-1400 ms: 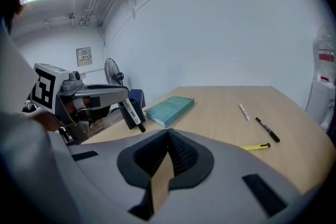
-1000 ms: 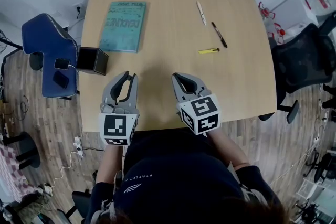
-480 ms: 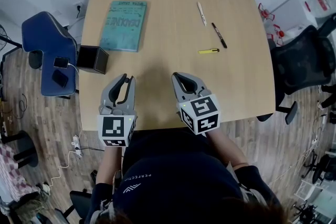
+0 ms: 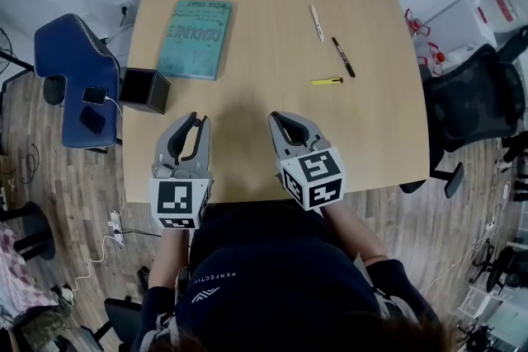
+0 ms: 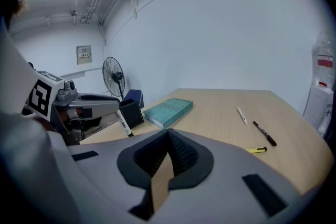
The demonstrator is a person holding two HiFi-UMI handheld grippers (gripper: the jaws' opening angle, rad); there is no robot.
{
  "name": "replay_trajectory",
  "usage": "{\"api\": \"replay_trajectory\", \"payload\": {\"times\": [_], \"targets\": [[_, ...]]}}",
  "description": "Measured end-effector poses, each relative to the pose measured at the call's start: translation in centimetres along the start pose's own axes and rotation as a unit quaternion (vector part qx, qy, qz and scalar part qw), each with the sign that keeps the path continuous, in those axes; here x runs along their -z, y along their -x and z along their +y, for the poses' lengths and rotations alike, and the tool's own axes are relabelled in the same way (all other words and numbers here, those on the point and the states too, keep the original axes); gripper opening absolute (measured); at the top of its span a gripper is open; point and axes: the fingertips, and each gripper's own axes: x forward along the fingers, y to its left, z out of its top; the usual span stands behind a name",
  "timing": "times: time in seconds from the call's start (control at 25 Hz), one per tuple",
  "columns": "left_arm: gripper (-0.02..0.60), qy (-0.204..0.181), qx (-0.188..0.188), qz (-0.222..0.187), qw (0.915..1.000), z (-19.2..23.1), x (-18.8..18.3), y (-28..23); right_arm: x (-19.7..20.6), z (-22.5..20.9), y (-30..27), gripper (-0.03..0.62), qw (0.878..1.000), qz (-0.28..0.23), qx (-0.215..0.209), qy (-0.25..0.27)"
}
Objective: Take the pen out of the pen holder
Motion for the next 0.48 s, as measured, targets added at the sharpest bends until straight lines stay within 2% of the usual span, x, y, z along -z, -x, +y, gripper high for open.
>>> {"api": "replay_trajectory", "payload": {"times": [0.48], "targets": [[0.078,-0.003,-0.006,-0.004,1.0000,0.11,-0.41,0.38,-0.31,0.04,-0.15,0.000,1.000,-0.002,-0.004,0.003]]}}
